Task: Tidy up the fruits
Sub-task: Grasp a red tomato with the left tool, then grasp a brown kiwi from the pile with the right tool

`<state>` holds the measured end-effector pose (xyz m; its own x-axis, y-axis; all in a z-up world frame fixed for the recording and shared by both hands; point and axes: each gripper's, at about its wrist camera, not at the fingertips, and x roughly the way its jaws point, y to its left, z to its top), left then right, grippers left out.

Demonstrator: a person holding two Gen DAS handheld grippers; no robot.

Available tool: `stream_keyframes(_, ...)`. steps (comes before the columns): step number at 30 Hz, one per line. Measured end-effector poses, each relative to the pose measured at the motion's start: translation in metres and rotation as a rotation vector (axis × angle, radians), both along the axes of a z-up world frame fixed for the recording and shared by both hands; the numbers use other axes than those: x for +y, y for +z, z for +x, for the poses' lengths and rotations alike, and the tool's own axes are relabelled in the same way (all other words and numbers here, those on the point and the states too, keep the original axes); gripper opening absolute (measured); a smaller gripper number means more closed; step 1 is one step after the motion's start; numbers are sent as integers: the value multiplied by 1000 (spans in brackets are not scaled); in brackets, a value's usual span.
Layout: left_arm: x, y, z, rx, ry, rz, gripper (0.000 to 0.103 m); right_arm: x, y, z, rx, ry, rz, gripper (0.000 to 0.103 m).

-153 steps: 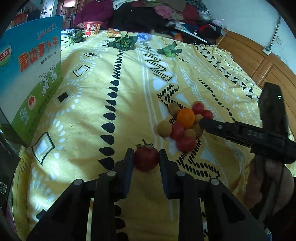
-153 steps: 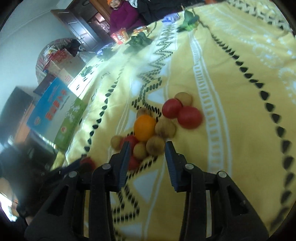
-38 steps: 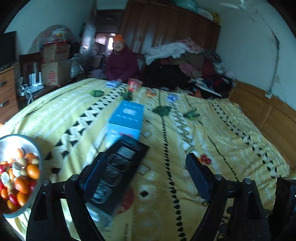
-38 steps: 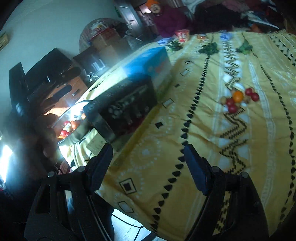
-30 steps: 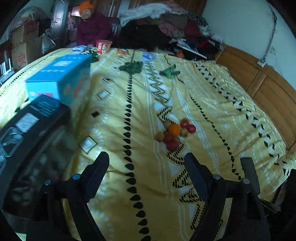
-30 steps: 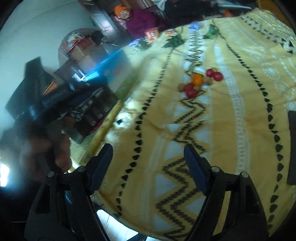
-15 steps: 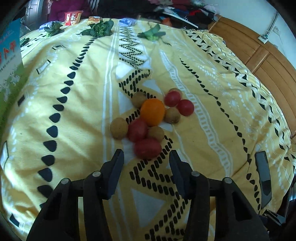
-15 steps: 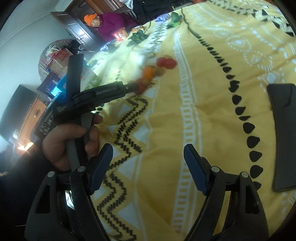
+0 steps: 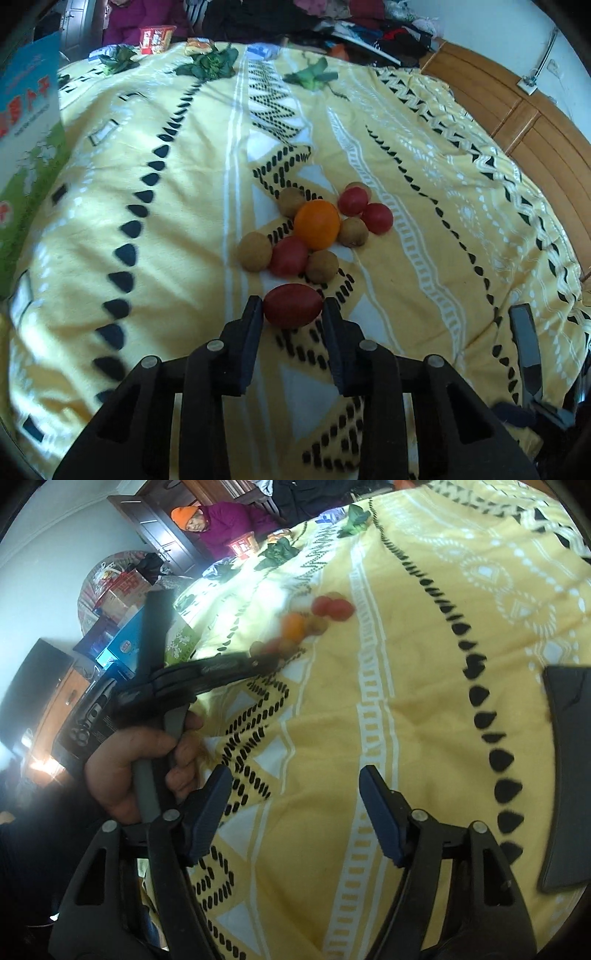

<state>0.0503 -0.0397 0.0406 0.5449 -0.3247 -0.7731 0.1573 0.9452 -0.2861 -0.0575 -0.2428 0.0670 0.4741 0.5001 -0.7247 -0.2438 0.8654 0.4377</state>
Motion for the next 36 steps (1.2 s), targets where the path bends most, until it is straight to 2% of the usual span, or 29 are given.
stream_keyframes(2, 10, 8, -15, -22, 12, 13, 33, 2, 4, 9, -12, -3, 0, 69)
stream_keyframes(7, 41, 19, -39, -38, 63, -12, 33, 19, 9, 50, -48, 21, -12, 69)
stream_keyframes(11, 54, 23, -46, -44, 78, -38, 33, 32, 3, 94, -56, 35, -31, 62)
stream_keyframes(13, 56, 25, -48, -48, 75, -46, 33, 31, -6, 122, -20, 16, 5, 50)
stream_keyframes(17, 57, 27, -48, -54, 71, -74, 33, 28, -22, 157, 31, -54, 55, 49)
stream_keyframes(23, 57, 28, -44, -62, 66, -94, 33, 40, -33, 175, 33, -31, 29, 49)
stream_keyframes(26, 54, 29, -45, -63, 56, -99, 33, 33, -41, 179, 51, -46, 91, 47)
stream_keyframes(29, 54, 30, -47, -62, 58, -101, 33, 27, -45, 181, 68, -54, 114, 28)
stream_keyframes(33, 55, 37, -50, -74, 71, -100, 33, 30, -34, 170, 42, -49, 76, 28)
stream_keyframes(36, 58, 49, -56, -106, 84, -89, 33, 34, -10, 150, -26, -33, 29, 28)
